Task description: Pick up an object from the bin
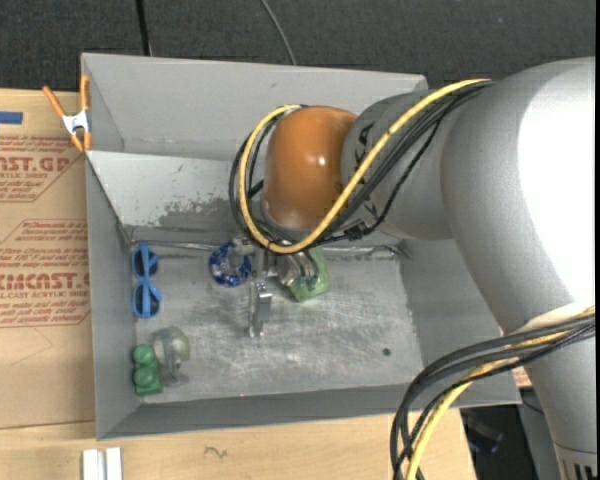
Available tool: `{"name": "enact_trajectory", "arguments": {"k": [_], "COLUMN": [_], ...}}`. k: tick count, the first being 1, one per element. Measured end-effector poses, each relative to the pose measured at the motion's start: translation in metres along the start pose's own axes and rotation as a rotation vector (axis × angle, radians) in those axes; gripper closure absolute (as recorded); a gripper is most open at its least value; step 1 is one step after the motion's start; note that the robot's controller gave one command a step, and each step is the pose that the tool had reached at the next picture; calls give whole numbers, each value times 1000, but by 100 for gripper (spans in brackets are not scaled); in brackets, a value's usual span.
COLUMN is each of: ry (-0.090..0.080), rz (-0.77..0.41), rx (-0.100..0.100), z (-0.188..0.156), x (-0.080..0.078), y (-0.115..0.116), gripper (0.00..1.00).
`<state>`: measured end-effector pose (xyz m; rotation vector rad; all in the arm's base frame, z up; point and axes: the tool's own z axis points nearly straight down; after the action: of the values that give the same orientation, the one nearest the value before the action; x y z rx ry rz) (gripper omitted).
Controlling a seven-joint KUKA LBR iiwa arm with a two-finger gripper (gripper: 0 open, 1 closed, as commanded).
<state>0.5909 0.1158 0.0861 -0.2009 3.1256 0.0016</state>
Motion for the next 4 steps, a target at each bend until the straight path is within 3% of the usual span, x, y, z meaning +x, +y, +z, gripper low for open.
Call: {"name": "enact_trajectory", "arguments": {"k": [2, 3, 4], "ry": [7, -6, 4], "rz": [130, 146, 146], "rx": [0, -3, -1], "z": [-29, 12, 10], "x": [1, -6, -8], "y": [-10, -5, -5], "gripper": [0, 0, 0]}}
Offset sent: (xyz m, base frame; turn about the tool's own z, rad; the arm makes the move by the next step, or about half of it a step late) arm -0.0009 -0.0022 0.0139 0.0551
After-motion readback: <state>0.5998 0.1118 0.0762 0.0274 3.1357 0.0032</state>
